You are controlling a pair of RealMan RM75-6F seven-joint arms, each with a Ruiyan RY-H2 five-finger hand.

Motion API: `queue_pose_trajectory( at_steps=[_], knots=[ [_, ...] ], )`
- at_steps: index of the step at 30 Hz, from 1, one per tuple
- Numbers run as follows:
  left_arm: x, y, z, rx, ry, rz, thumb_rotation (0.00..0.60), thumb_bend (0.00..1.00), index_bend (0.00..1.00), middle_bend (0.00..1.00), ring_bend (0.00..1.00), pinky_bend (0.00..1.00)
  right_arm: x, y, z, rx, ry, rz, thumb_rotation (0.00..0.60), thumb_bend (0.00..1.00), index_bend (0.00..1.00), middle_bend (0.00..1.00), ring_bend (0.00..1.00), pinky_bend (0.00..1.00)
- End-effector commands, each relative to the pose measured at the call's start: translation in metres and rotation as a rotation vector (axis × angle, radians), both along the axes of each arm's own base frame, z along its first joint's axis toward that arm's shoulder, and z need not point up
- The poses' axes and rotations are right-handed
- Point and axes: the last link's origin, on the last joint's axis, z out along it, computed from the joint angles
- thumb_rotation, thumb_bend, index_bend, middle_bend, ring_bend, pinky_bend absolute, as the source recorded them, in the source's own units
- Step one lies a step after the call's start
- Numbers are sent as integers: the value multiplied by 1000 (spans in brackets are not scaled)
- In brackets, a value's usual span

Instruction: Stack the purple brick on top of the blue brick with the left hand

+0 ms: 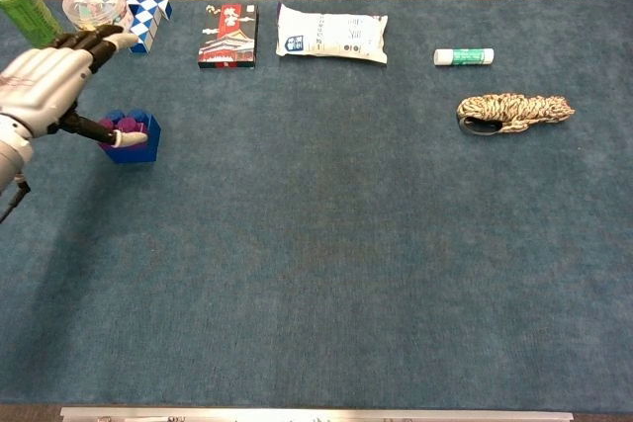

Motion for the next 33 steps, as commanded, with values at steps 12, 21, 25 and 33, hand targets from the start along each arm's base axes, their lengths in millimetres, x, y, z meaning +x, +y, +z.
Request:
queue_pose_trajectory(
  at_steps=[12, 21, 25, 33],
  knots=[
    [-21, -75, 83, 71, 38, -28, 600, 0, 0, 0, 0, 0, 2, -4, -14, 38, 38, -9, 600, 484, 244, 270, 79, 208],
    [-50, -101, 96, 134, -47, -89, 600, 525, 81, 0, 0, 0, 2, -6, -19, 45, 50, -14, 600, 484, 244, 270, 79, 208],
    [-59, -105, 101, 167, -67, -95, 600, 620, 166, 86, 40, 65, 3, -6, -20, 44, 57, -15, 600, 484, 244, 273, 79, 208],
    [-66, -104, 105, 155, -4, -63, 600, 629, 269, 162, 102, 175, -1, -12, -23, 60, 63, -38, 600, 484, 244, 274, 79, 208]
  ],
)
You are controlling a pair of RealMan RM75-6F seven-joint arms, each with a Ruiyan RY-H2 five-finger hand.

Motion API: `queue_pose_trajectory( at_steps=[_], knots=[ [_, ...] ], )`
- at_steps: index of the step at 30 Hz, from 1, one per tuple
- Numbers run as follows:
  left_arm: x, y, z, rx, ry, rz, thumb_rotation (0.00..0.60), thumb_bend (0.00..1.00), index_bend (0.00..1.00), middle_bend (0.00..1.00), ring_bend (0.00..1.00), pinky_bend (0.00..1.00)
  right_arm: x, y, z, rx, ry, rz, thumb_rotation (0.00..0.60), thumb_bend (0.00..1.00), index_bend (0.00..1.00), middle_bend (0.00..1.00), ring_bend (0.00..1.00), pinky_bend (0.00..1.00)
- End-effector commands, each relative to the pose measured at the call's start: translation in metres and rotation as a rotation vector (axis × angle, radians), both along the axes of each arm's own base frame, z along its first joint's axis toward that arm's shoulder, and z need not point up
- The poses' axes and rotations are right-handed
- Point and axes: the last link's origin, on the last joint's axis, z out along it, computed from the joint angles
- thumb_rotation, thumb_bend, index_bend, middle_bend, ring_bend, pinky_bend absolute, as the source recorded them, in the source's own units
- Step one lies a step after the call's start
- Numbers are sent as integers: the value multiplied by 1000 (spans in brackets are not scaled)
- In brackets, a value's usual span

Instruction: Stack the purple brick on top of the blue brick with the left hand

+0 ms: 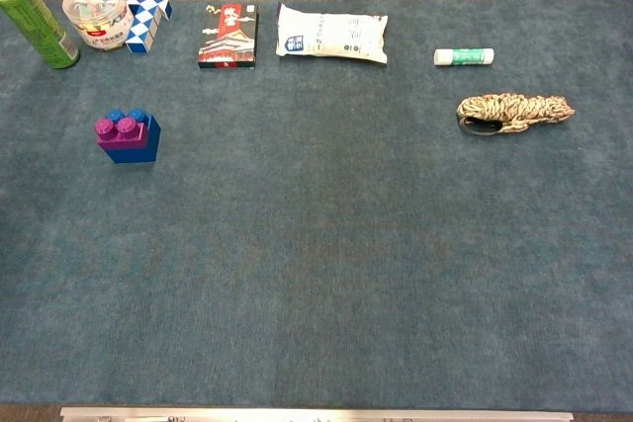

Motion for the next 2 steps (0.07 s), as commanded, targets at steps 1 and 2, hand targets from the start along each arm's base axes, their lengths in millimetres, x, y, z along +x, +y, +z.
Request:
queue_pose_trajectory(
  at_steps=[1, 2],
  knots=[
    [-3, 1, 1, 2, 16, 21, 600, 629, 271, 163, 103, 178, -2, -3, -1, 10, 2, -11, 600, 484, 244, 274, 79, 208],
    [-3, 2, 1, 5, 18, 25, 600, 629, 271, 164, 103, 180, -2, -4, -2, 13, 2, -12, 600, 484, 244, 274, 79, 208]
  ],
)
